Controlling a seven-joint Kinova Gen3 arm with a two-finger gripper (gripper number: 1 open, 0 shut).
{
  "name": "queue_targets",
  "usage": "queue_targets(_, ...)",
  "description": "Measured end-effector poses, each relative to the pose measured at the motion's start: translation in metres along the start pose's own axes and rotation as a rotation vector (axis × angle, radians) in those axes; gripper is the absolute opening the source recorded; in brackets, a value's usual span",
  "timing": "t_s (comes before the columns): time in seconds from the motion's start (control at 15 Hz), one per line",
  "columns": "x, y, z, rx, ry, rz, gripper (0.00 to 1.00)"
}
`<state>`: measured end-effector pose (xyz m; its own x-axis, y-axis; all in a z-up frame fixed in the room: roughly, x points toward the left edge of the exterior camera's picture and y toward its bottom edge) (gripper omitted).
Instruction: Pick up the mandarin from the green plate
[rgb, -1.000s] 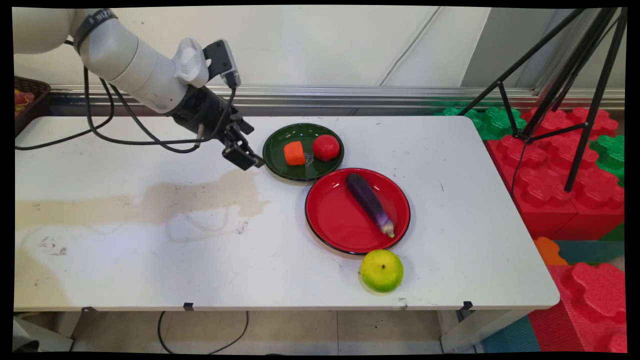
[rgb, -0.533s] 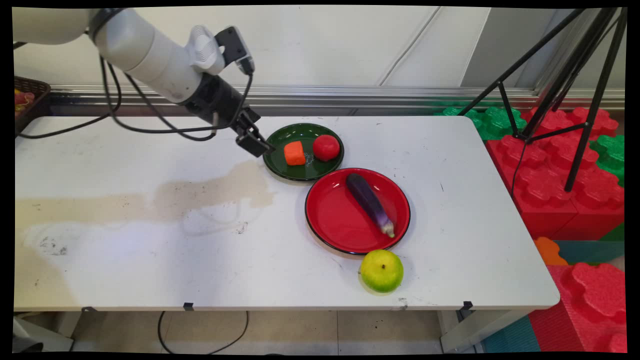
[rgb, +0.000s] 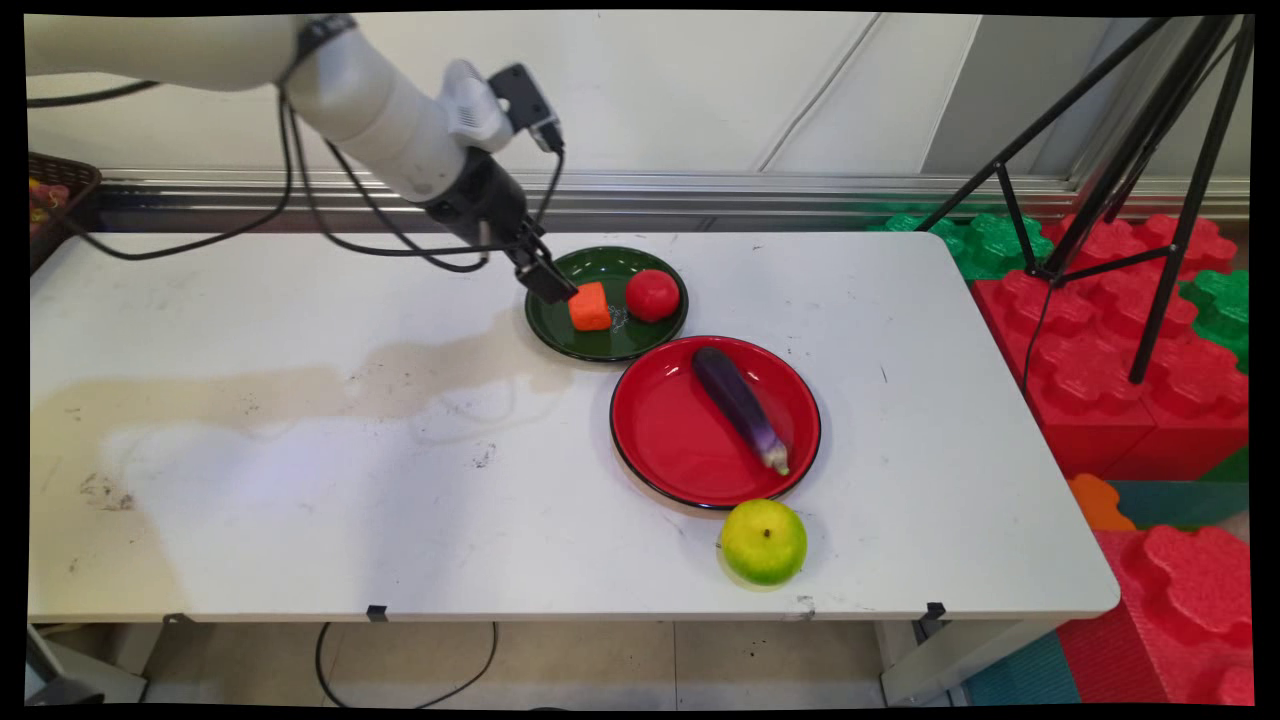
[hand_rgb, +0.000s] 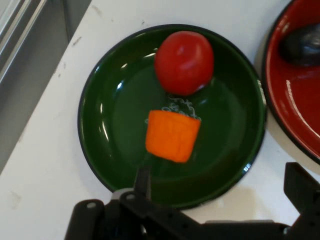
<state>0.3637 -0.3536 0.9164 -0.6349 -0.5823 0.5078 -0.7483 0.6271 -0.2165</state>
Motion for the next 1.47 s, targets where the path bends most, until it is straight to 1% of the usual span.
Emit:
queue_targets(0.2,0.007,-0.004,0.022,0.001,-0.024,-0.007,1.0)
queue_targets(0.4,0.014,-0.009,0.057,-0.003,-0.061,-0.016,1.0)
queue_targets(0.8,0.017,-0.019,0.107,-0.007,-0.114,-0.009,1.0)
queue_targets(1.2,0.016,-0.023,0.14,-0.016,-0.151,0.008,1.0)
queue_targets(1.47,0.017,-0.024,0.15,-0.014,-0.164,0.011,1.0)
